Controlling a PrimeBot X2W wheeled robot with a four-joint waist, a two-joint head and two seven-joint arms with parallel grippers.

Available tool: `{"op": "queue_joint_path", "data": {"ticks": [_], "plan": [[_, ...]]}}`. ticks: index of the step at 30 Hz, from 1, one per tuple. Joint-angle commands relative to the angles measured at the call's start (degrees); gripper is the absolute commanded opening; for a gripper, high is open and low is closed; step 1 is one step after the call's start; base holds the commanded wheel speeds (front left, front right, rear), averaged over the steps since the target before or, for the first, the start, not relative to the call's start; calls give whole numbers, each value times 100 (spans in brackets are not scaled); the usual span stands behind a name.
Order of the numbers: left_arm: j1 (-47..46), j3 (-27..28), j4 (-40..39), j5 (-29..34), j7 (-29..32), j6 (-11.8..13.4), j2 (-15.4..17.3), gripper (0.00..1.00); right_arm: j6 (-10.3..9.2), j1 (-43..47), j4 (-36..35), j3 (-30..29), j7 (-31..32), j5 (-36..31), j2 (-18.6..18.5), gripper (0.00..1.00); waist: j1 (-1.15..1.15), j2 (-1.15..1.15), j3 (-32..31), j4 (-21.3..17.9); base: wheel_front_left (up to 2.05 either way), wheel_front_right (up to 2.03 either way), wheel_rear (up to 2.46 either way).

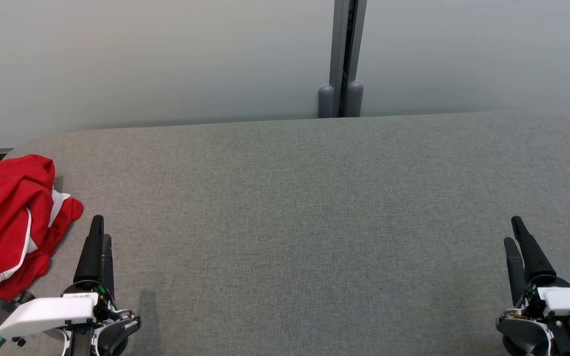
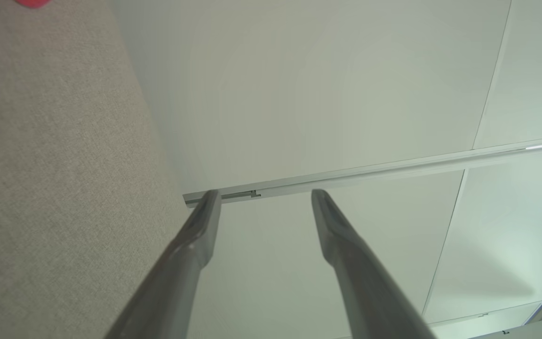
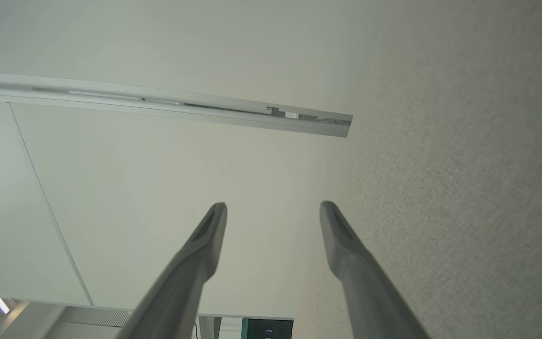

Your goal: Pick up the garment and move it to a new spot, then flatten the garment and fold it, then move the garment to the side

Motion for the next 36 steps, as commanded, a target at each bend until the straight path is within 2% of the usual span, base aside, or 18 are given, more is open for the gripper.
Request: {"op": "queue_joint_path", "data": {"ticks": [1,11,22,36], "plan": [[-245,-46,-112,145,-64,-21,82,100,20,-219,-149,28,-86,-161,-117,100,0,0,0,-1,0,0,0],[-385,-20,-325,1156,-282,-26,82,100,23,-321,-308,14,-319,-1124,-209,100,0,0,2,-13,0,0,0],[-484,-256,-455,2808,-534,-35,160,100,25,-376,-494,155,-583,-2792,-363,100,0,0,-17,-18,0,0,0],[-501,-491,-330,4375,-799,-44,266,100,28,-408,-369,377,-854,-4429,-517,100,0,0,-44,-41,0,0,0]]}}
